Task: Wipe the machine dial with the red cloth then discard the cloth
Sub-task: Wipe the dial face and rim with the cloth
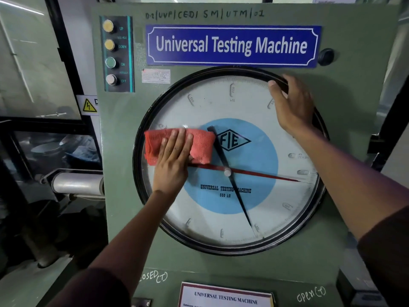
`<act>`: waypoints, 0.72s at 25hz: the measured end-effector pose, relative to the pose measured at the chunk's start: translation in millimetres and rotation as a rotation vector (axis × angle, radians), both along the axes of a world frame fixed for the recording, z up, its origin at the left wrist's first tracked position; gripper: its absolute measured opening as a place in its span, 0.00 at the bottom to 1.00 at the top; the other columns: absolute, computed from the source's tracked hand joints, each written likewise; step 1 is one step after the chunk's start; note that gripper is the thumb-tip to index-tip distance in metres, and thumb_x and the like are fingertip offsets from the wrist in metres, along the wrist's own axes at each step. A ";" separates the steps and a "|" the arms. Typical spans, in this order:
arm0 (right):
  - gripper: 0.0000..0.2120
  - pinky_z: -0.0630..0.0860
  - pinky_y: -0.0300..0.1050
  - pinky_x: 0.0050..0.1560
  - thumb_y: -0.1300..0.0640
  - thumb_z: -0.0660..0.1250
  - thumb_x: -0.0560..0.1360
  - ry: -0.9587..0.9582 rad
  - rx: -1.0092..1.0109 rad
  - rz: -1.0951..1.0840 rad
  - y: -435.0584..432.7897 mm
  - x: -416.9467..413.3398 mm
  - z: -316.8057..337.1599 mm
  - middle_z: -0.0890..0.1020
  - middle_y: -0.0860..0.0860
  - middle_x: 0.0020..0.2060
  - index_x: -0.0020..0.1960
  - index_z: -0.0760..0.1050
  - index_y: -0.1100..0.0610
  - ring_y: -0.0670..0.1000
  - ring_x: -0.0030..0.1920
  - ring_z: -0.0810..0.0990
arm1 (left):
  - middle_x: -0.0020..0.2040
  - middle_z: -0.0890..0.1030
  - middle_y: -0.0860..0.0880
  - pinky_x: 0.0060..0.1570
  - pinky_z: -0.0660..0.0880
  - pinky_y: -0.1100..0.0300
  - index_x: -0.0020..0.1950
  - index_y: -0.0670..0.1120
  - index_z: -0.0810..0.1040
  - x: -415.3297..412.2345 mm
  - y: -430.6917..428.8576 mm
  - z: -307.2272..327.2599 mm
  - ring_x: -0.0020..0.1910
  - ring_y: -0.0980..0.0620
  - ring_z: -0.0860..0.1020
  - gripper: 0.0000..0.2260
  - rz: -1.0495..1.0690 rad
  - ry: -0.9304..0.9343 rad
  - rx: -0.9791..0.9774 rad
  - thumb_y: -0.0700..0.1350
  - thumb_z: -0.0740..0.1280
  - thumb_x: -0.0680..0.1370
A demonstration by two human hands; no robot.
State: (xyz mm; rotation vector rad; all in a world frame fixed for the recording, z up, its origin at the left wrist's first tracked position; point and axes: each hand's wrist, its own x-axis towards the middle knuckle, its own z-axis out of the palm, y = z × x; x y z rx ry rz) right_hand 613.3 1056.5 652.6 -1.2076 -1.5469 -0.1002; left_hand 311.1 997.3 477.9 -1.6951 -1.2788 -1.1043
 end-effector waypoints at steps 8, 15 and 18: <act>0.32 0.62 0.53 0.74 0.36 0.57 0.79 -0.030 0.036 -0.008 4.7 3.3 -4.5 0.77 0.55 0.71 0.74 0.72 0.56 0.58 0.72 0.73 | 0.80 0.66 0.39 0.80 0.55 0.44 0.80 0.41 0.67 24.9 38.6 107.6 0.80 0.39 0.63 0.21 -0.023 -0.030 0.063 0.45 0.59 0.87; 0.31 0.61 0.54 0.75 0.36 0.57 0.80 -0.030 0.018 -0.006 3.7 3.0 -3.4 0.77 0.55 0.71 0.75 0.72 0.55 0.58 0.72 0.72 | 0.81 0.65 0.40 0.78 0.61 0.39 0.80 0.41 0.67 6.7 -3.6 4.4 0.81 0.40 0.62 0.24 0.024 -0.018 -0.033 0.48 0.61 0.86; 0.33 0.61 0.54 0.75 0.35 0.56 0.79 -0.023 -0.006 0.010 -0.8 4.1 -1.1 0.77 0.55 0.71 0.75 0.71 0.55 0.58 0.73 0.71 | 0.83 0.60 0.42 0.81 0.56 0.42 0.82 0.42 0.63 -2.3 -22.4 -22.7 0.83 0.43 0.57 0.30 0.033 0.031 -0.131 0.57 0.62 0.84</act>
